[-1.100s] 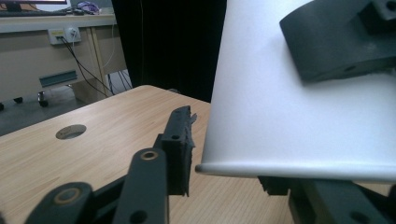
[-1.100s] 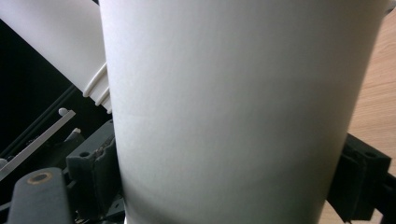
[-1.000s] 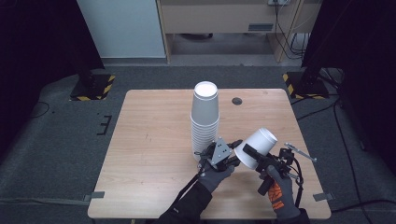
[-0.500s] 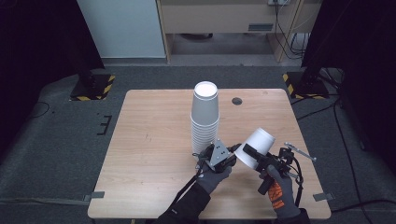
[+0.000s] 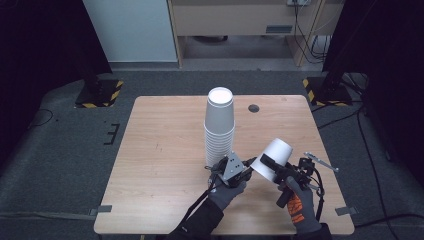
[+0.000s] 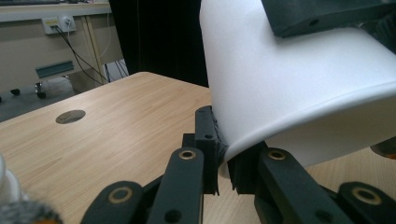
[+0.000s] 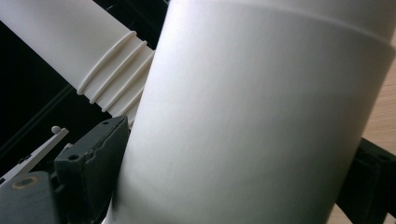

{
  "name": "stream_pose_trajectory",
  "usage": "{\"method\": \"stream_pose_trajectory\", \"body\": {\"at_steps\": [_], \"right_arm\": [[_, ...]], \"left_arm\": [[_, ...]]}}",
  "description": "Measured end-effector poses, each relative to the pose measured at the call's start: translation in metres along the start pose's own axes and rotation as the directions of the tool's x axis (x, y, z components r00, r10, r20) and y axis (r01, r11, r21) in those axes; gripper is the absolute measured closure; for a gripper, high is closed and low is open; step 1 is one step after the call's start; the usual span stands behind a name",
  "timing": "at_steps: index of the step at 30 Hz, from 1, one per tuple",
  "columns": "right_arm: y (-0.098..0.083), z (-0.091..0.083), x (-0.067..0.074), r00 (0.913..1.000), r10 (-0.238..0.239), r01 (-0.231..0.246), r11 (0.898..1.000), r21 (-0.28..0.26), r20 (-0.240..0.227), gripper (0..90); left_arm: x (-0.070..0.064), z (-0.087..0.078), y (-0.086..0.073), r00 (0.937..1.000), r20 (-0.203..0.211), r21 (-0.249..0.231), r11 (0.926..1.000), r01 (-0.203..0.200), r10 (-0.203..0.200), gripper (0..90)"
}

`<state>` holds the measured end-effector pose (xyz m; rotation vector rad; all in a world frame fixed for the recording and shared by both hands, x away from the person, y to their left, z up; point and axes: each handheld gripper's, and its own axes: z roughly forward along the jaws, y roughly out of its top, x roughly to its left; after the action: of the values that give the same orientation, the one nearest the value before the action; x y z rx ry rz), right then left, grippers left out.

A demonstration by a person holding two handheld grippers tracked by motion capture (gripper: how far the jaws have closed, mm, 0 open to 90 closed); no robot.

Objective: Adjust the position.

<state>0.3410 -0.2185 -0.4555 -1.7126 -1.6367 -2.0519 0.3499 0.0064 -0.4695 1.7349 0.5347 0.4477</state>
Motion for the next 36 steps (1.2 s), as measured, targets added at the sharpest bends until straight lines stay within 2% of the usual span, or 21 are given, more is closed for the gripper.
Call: {"method": "stream_pose_trajectory", "body": {"at_steps": [7,13,18,23,26,32,36], "right_arm": [[0.0004,0.0000,-0.0026,0.9999,-0.004,0.004,1.000,0.001,0.011,7.7],[-0.0004,0.0003,-0.0034,0.9999,0.003,-0.002,1.000,-0.007,0.013,9.0],[-0.0016,0.0009,-0.0030,0.9998,0.015,-0.015,1.000,0.006,0.012,9.4],[-0.0010,0.0009,-0.0027,0.9999,0.017,-0.017,1.000,0.002,-0.001,8.3],[-0.0006,0.0012,-0.0025,0.9999,0.007,-0.007,1.000,0.005,-0.009,7.1],[0.0006,0.0013,-0.0026,0.9996,-0.028,0.028,0.999,-0.025,-0.006,4.2],[0.0019,-0.0002,-0.0046,0.9997,-0.024,0.023,0.999,-0.043,-0.008,3.2]], "left_arm": [[-0.0002,-0.0016,-0.0013,1.0000,0.008,0.007,1.0000,0.000,0.000,82.8],[0.0003,0.0021,-0.0016,0.9999,0.004,-0.013,0.9999,0.012,-0.012,80.2],[-0.0003,0.0046,-0.0001,0.9999,0.000,-0.030,0.9995,0.011,-0.011,77.7],[0.0005,0.0016,0.0007,0.9999,0.005,-0.024,0.9997,-0.009,0.009,82.4],[0.0007,-0.0011,0.0017,0.9998,0.003,-0.011,0.9998,-0.018,0.018,83.0],[-0.0009,-0.0040,0.0029,0.9998,0.007,-0.016,0.9997,-0.018,0.018,83.4],[-0.0016,-0.0053,0.0035,0.9997,0.011,-0.006,0.9998,-0.020,0.020,83.7]]}}
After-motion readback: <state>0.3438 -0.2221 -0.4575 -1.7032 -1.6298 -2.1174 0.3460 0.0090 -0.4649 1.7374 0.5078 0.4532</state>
